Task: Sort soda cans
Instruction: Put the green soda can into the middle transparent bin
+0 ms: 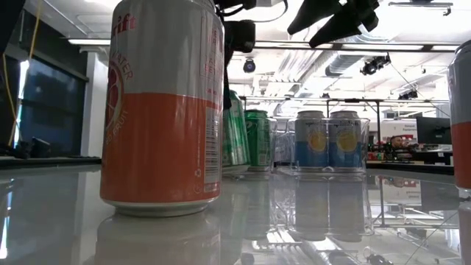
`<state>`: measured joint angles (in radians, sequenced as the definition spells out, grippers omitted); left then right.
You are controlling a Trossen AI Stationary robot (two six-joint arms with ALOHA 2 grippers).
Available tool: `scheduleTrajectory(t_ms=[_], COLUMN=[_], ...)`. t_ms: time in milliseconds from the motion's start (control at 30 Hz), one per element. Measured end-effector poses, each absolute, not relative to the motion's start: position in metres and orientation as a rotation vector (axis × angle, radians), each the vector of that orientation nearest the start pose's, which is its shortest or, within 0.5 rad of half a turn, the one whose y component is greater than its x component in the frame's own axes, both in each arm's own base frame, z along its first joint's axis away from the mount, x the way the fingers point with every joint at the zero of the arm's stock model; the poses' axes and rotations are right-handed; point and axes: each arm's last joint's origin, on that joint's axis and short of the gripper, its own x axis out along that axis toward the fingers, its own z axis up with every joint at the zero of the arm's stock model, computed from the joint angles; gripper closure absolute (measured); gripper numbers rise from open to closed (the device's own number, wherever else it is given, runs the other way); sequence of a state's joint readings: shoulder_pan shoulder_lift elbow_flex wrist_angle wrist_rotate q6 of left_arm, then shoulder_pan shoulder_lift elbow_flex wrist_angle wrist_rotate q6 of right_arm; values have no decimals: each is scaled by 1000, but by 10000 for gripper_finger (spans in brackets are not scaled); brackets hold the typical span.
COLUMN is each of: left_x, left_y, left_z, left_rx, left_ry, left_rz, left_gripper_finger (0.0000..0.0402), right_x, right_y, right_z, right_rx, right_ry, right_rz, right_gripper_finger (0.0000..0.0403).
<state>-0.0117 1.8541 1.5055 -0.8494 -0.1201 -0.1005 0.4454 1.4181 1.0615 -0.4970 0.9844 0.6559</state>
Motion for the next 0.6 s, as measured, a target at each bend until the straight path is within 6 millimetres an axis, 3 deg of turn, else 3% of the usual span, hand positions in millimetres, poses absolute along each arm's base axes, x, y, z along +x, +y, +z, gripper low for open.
scheduleTrajectory(t_ms=[233, 400, 600], left_x=[381, 379, 365], left_y=[8, 13, 13], left_z=[241, 245, 276], left_rx=[-46, -33, -21], left_ry=[1174, 1164, 1074], left_rz=[180, 179, 169], left_gripper_finger=[72, 67, 67], right_x=[268, 268, 271], right_y=[101, 101, 101], right_z=[272, 272, 269], right_rx=[55, 54, 100], right_ry=[448, 448, 520], right_rz=[-680, -679, -585], right_gripper_finger=[45, 45, 45])
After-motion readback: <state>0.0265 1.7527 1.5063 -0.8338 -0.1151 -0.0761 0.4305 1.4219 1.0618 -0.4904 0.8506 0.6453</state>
